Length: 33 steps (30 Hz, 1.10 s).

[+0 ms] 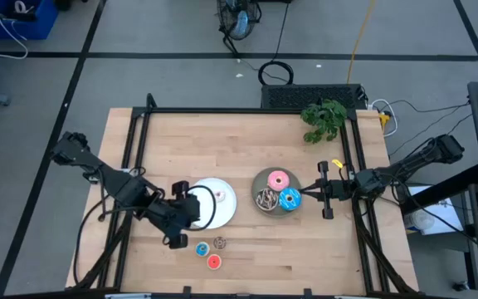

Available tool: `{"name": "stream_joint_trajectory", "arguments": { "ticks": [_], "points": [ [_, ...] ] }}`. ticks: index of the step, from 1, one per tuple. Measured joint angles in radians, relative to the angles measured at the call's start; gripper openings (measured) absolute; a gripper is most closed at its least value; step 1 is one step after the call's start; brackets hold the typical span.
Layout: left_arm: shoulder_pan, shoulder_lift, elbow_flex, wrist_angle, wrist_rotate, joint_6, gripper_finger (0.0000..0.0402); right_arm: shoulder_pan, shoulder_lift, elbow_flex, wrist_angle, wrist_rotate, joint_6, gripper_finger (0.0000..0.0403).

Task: Pick & Place donuts
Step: Put the small blue donut on the white plate

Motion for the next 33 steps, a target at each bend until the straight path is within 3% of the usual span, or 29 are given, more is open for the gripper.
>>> {"name": "stream_joint_trajectory", "arguments": {
  "ticks": [10,22,33],
  "points": [
    [-0.032,0.0,0.0,0.083,-0.056,-0.084,0.0035,0.0,0.0,0.0,0.0,0.0,0.0,0.0],
    [-0.047,0.004,0.0,0.097,-0.054,-0.038,0.0035,0.0,0.0,0.0,0.0,0.001,0.0,0.0],
    [-0.063,0.138,-0.001,0.103,-0.02,0.083,0.0035,0.0,0.0,0.0,-0.002,0.0,0.017,0.0]
  ]
}}
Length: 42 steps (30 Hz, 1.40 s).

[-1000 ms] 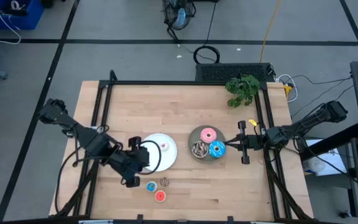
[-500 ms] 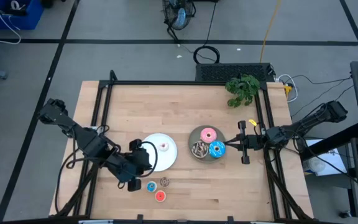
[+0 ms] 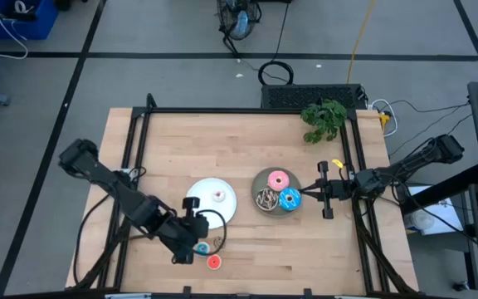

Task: Pick & Place donuts
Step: Put the small blue donut on the white plate

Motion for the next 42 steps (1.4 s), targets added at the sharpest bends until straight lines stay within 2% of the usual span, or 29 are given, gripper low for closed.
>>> {"name": "stream_joint_trajectory", "arguments": {
  "ticks": [5,16,22,27,35,38,42],
  "points": [
    [0.015,0.032,0.0,0.002,0.006,0.019,0.0035,0.0,0.0,0.0,0.0,0.0,0.009,0.0],
    [0.025,0.157,0.0,0.013,0.144,0.071,0.0036,0.0,0.0,0.0,0.0,0.001,-0.014,0.0],
    [-0.02,0.214,0.0,0.103,0.122,0.153,0.004,0.0,0.0,0.0,0.0,0.002,-0.016,0.0],
    [-0.074,0.264,0.0,0.112,0.072,0.188,0.0081,0.0,0.0,0.0,0.0,0.002,-0.012,0.0],
    [-0.118,0.318,0.0,0.1,0.077,0.08,0.0187,0.0,0.0,0.0,0.001,0.003,-0.002,0.0],
    [-0.128,0.342,0.0,0.102,0.082,0.069,0.0208,0.0,0.0,0.0,0.001,0.003,0.003,0.0],
    [-0.127,0.368,0.0,0.101,0.082,0.062,0.0215,0.0,0.0,0.0,0.0,0.003,0.006,0.0]
  ]
}}
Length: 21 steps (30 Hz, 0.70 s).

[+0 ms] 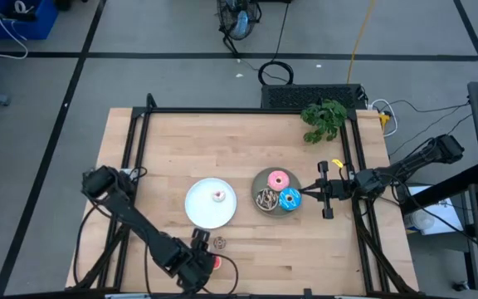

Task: Pick & Place donuts
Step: Put the small blue donut on the white plate

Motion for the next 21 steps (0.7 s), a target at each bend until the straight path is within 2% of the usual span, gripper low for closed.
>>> {"name": "stream_joint_trajectory", "arguments": {
  "ticks": [9,21],
  "points": [
    [-0.005,0.022,-0.001,-0.053,0.009,-0.039,0.0216,0.0,0.0,0.0,-0.001,0.0,0.0,0.0],
    [-0.014,0.02,-0.061,-0.031,-0.007,-0.103,0.0216,0.0,0.0,0.0,-0.003,0.0,0.0,0.0]
  ]
}}
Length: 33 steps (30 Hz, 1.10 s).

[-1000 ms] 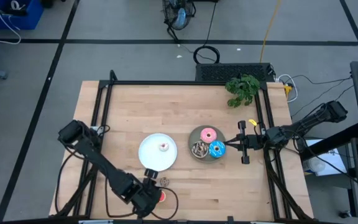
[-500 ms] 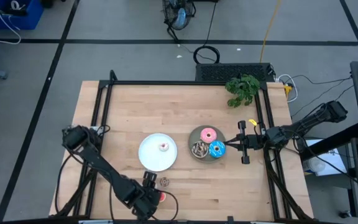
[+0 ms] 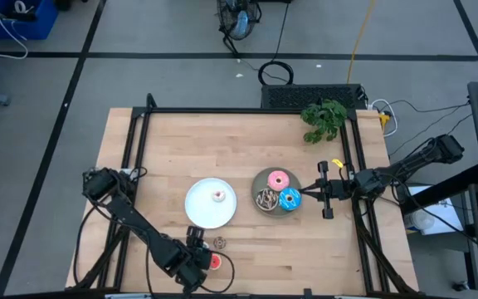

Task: Pick & Place donuts
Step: Put the small blue donut on the white plate

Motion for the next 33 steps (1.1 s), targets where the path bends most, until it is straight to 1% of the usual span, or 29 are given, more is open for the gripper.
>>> {"name": "stream_joint_trajectory", "arguments": {
  "ticks": [6,15,21,25,33],
  "points": [
    [-0.002,0.0,-0.057,0.105,0.0,0.003,0.0216,0.0,0.0,0.0,0.0,0.0,0.0,0.0],
    [-0.002,-0.002,-0.089,0.143,-0.004,0.0,0.0216,0.0,0.0,0.0,0.0,0.0,0.0,0.0],
    [-0.002,-0.003,-0.102,0.163,-0.033,0.003,0.0212,0.0,0.0,0.0,0.0,0.0,0.0,0.0],
    [-0.002,-0.003,-0.103,0.16,-0.042,0.009,0.0179,0.0,0.0,0.0,0.0,0.0,-0.002,0.0],
    [-0.001,-0.001,-0.104,0.157,-0.042,0.031,0.0087,0.0,0.0,0.0,-0.002,0.0,0.002,0.0]
  ]
}}
